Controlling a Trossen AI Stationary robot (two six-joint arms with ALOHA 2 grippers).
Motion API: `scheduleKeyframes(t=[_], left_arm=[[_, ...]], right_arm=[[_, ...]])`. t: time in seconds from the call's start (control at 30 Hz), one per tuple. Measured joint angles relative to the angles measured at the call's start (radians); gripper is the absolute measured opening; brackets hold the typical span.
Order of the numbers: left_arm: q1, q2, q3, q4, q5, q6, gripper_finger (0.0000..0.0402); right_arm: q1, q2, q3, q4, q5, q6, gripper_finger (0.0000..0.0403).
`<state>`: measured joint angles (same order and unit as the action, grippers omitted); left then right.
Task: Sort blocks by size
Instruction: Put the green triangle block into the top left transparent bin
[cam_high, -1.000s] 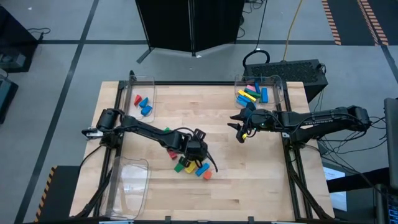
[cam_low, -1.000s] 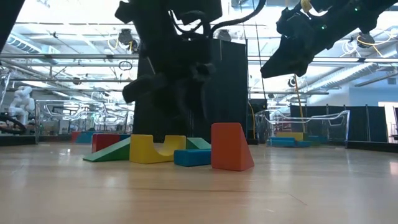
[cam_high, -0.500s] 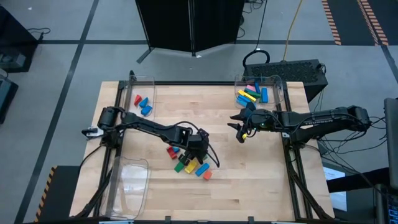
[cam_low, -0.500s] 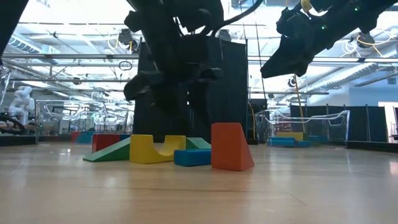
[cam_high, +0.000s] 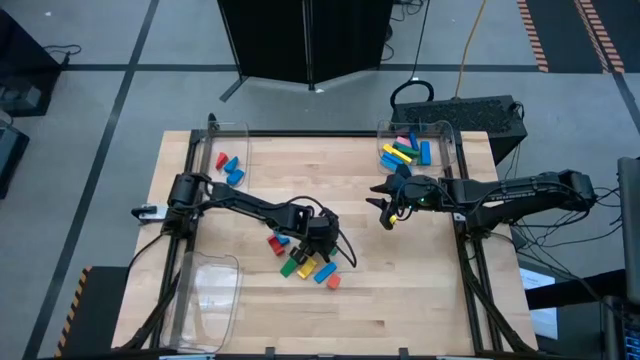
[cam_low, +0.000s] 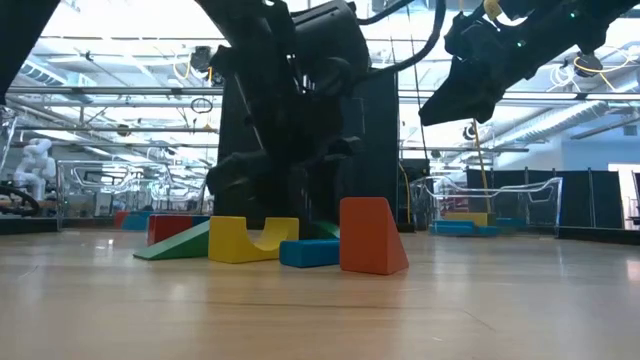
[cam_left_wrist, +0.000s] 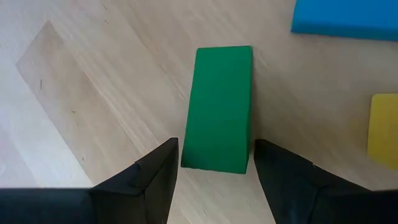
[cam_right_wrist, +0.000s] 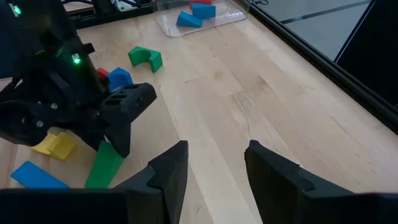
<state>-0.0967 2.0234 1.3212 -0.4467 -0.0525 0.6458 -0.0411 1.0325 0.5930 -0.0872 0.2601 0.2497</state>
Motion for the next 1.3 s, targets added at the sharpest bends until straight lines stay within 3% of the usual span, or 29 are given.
scheduleKeyframes(t=[0.37, 0.63, 0.83, 1.13, 1.3], left_arm=[[0.002, 0.002, 0.001, -0.005, 0.041, -0.059, 0.0215], [0.035, 0.004, 0.001, 0.0, 0.159, -0.144, 0.0215], [0.052, 0.005, 0.002, 0.021, 0.167, -0.183, 0.0212], [0.082, 0.004, 0.036, -0.016, 0.16, -0.267, 0.012], [0.086, 0.003, 0.037, -0.047, 0.162, -0.275, 0.012]], right_arm=[[0.0, 0.0, 0.0, -0.001, 0.0, -0.004, 0.0153], [0.0, 0.0, 0.0, -0.001, 0.0, -0.003, 0.0153], [0.0, 0.0, 0.0, -0.001, 0.0, -0.001, 0.0153], [0.0, 0.0, 0.0, -0.001, 0.0, -0.002, 0.0153], [0.0, 0.0, 0.0, -0.001, 0.0, -0.003, 0.0153]])
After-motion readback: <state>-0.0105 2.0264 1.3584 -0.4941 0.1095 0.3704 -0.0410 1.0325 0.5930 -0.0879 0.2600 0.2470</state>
